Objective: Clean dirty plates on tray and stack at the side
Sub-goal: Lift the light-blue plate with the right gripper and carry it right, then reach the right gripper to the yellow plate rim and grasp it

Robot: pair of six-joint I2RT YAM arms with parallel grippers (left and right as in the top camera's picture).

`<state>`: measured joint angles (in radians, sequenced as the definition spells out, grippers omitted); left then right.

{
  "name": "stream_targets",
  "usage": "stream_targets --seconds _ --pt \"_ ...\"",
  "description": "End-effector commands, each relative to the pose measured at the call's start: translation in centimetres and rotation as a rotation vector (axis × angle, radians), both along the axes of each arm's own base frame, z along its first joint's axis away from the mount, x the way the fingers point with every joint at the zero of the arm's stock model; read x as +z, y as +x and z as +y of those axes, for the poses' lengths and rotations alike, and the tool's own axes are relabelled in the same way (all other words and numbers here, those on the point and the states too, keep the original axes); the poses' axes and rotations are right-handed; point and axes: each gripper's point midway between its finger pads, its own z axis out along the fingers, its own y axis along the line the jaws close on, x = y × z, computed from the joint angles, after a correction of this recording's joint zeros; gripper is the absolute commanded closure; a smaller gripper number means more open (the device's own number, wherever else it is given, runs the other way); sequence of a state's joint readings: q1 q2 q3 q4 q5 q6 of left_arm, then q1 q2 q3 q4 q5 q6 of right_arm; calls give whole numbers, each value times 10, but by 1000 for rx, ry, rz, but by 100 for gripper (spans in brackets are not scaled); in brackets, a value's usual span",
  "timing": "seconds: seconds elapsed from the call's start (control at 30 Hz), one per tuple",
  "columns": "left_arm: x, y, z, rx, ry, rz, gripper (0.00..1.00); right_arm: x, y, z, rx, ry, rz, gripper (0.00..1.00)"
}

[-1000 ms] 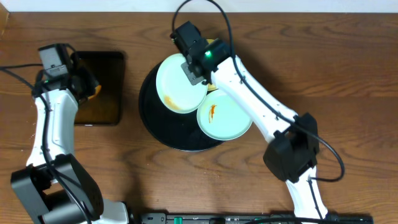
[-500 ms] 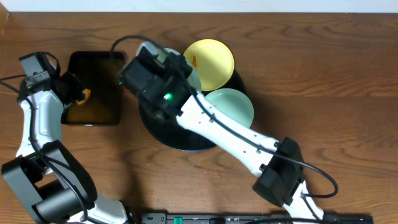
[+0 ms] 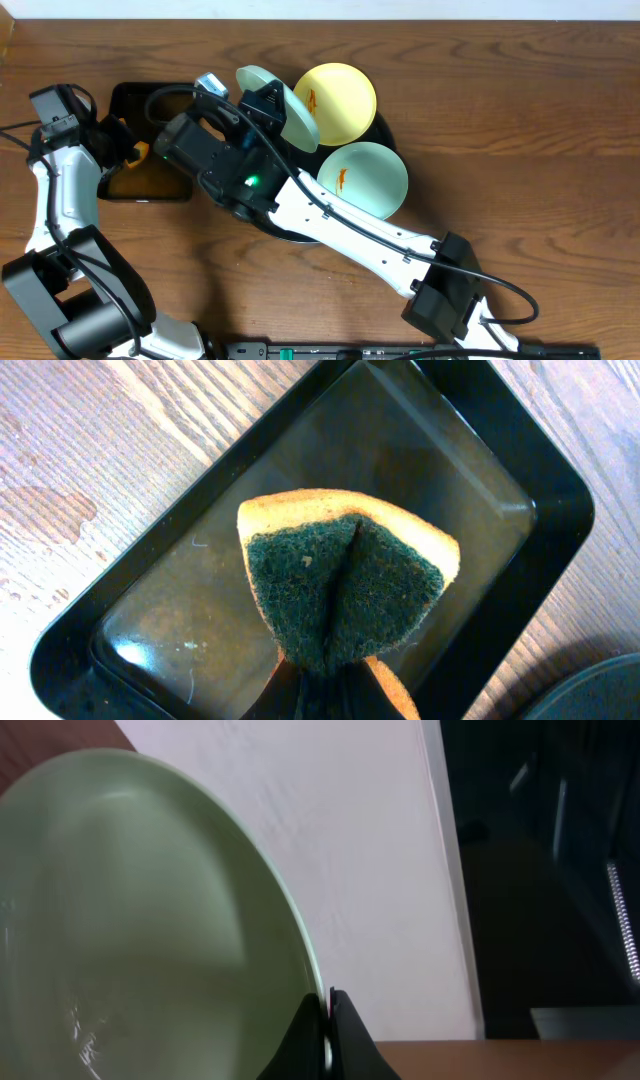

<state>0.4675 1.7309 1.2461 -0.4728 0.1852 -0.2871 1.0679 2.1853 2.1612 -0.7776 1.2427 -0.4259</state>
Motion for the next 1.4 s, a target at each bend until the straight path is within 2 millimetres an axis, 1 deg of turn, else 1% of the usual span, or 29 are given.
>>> stream_targets --seconds 0.0,0.07,0.1,0.13,0.27,0.3,0.33,0.43,0.47,0.53,0.57,0.6,0.63,0.67,0.7,0.73,0.77,0.8,0.9,0.93,1.0,1.07,1.13,1.2,1.23,1.27,1.3,1.33,1.37 --pt "4 2 1 -13 0 -4 93 -18 8 -8 -15 257 91 99" --pt "3 2 1 -13 0 -3 93 -47 8 -5 -2 396 245 99" --pt "3 2 1 -13 -1 -4 93 -68 3 -1 6 510 391 99" --pt "3 1 0 -13 -2 -1 93 -86 -3 2 -14 673 575 99" --pt "2 0 0 -13 -5 6 92 -102 1 -15 -95 982 904 99" --pt "2 0 0 -13 -5 6 93 -102 9 -30 -114 1077 1003 99" --pt "2 0 0 -13 -5 6 93 -101 15 -42 -128 1138 1054 99" --pt "2 0 0 -13 -5 6 93 -93 43 -95 -193 1325 1130 99" --pt "2 0 0 -13 -5 6 92 -93 55 -121 -231 1372 1122 99" --pt "2 0 0 -13 -6 7 93 -97 75 -188 -351 1423 1060 99" --pt "2 0 0 -13 -6 7 93 -99 79 -208 -384 1429 1040 99" --pt "2 0 0 -13 -5 6 93 -102 85 -249 -449 1448 1006 99" --pt "2 0 0 -13 -5 6 93 -104 86 -267 -476 1458 991 99" --pt "2 0 0 -13 -5 6 93 -108 89 -294 -528 1459 954 99" --pt "2 0 0 -13 -5 6 93 -117 91 -337 -638 1419 873 99" --pt "2 0 0 -13 -5 6 93 -127 90 -367 -721 1373 815 99" --pt "2 0 0 -13 -5 6 93 -134 89 -381 -756 1349 795 99" --pt "2 0 0 -13 -5 6 93 -142 87 -389 -763 1336 802 99" --pt "2 0 0 -13 -5 6 93 -165 84 -402 -814 1341 797 99" --pt "2 0 0 -13 -5 6 92 -170 85 -401 -808 1347 800 99" --pt "2 0 0 -13 -5 6 93 -176 86 -394 -780 1357 822 99" --pt "2 0 0 -13 -5 5 93 -181 86 -378 -723 1366 870 99" --pt "2 0 0 -13 -5 5 93 -187 86 -354 -678 1343 901 88" --pt "2 0 0 -13 -5 5 93 -187 89 -337 -646 1332 909 85" --pt "2 0 0 -13 -5 5 93 -185 92 -318 -609 1331 918 78" --pt "2 0 0 -13 -5 5 93 -184 93 -307 -583 1329 925 74" --pt "2 0 0 -13 -5 5 93 -183 94 -288 -541 1319 938 73" --pt "2 0 0 -13 -5 5 93 -182 93 -257 -479 1290 960 66" --pt "2 0 0 -13 -5 5 93 -182 91 -247 -471 1282 967 62"
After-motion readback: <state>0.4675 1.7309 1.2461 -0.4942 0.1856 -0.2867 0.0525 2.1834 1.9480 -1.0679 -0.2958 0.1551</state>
